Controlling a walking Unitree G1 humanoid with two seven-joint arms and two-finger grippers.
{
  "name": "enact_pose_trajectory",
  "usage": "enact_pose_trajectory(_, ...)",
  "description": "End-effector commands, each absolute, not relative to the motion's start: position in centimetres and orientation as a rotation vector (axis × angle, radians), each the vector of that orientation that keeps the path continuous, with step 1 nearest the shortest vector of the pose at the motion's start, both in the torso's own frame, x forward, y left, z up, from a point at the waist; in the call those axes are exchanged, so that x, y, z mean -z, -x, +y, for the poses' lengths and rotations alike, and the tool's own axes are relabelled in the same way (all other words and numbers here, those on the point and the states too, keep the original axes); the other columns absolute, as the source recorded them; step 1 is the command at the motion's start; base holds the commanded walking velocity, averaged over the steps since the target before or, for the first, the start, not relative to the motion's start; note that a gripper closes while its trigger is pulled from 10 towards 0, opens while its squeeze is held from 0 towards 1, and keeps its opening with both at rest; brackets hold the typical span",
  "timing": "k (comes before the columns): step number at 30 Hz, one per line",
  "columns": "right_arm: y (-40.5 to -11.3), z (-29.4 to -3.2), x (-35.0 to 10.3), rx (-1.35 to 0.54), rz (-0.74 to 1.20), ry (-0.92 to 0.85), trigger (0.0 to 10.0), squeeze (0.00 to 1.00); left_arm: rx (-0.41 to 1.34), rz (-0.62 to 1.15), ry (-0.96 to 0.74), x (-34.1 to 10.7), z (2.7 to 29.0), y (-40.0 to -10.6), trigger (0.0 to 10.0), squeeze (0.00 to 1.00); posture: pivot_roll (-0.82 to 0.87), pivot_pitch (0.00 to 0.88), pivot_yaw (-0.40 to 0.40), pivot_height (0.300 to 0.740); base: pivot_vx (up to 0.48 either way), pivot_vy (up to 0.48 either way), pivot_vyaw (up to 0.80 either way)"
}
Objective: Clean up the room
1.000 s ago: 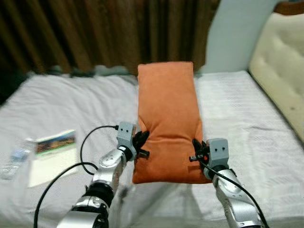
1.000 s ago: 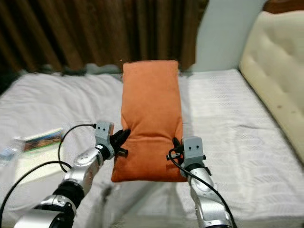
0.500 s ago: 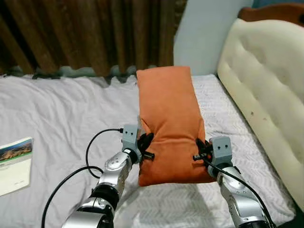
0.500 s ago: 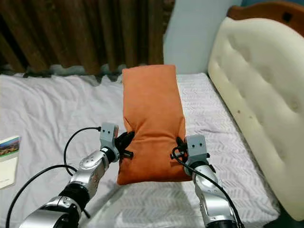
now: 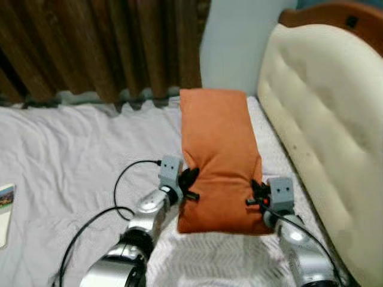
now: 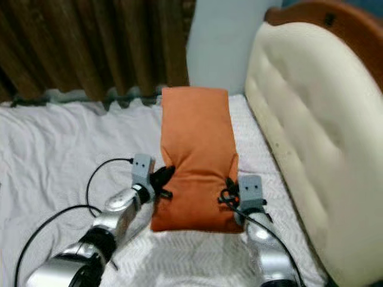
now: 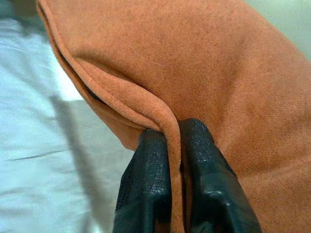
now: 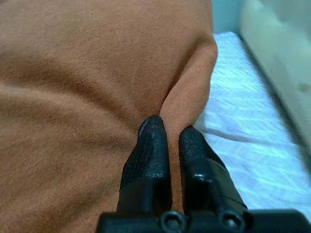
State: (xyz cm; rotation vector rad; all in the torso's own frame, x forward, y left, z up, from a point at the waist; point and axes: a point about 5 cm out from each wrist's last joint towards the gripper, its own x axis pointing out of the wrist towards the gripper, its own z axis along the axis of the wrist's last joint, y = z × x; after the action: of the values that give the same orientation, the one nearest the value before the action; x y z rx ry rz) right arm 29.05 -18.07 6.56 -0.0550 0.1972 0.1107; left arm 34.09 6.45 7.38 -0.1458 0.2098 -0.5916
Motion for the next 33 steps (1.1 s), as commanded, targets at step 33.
enact_pose_trajectory(33, -27.4, -18.1, -4.8, -0.073, 0.27, 0.157, 10.0, 0.0, 0.769, 0.291, 0.045, -6.4, 4.3, -33.1, 10.0, 0.0, -0.25, 0.166, 0.042, 0.74, 0.32, -0.348, 0.0)
